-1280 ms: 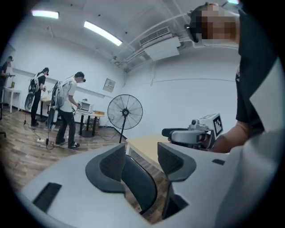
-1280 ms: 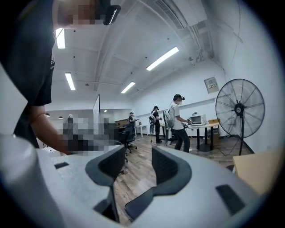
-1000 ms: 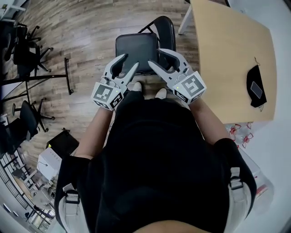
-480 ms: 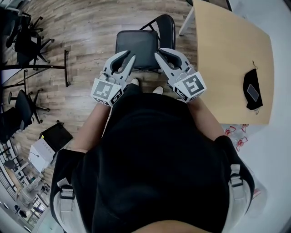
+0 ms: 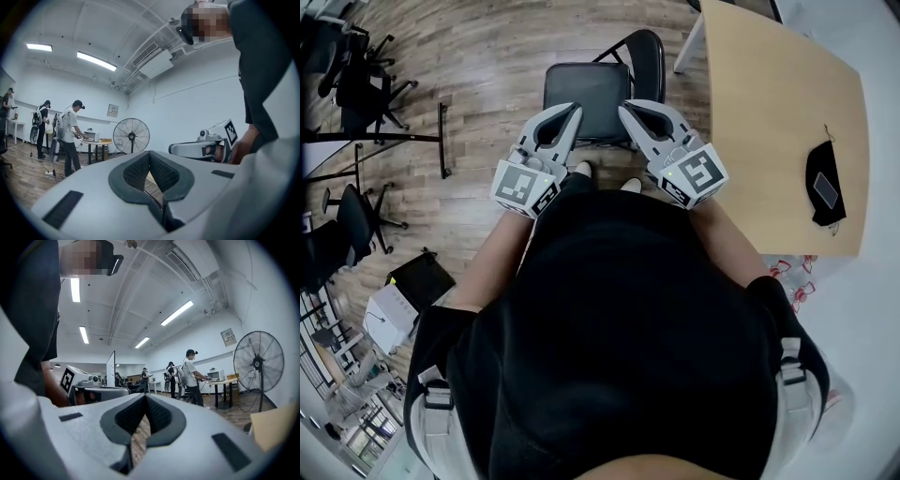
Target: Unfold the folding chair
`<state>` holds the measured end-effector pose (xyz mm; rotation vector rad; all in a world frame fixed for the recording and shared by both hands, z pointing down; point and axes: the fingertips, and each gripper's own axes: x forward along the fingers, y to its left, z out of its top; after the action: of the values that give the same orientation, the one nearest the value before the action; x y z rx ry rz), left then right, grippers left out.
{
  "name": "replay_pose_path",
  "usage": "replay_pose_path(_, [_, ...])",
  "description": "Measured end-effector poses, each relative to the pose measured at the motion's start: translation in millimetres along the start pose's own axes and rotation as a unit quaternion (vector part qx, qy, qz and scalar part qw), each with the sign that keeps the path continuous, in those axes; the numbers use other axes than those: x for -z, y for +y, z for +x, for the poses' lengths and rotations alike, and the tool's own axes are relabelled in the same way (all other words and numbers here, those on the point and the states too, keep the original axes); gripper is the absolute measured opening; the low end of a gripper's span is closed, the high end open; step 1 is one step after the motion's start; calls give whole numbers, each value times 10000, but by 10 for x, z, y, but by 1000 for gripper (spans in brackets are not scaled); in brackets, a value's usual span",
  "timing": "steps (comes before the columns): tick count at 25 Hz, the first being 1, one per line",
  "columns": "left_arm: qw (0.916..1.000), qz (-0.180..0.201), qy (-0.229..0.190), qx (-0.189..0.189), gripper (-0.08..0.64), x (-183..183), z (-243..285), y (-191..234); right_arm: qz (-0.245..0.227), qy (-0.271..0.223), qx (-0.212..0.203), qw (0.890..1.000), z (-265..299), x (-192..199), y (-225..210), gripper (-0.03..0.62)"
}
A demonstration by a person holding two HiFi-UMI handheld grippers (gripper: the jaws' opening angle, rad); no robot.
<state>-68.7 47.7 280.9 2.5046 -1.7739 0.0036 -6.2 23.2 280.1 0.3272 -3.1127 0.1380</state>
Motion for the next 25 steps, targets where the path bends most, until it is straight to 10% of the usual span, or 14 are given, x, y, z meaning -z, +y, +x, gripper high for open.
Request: replay_pose_path(25, [9998,108,108,99,-5,35,386,-115,-36,-5,65,10000,-62,-41,-252,0])
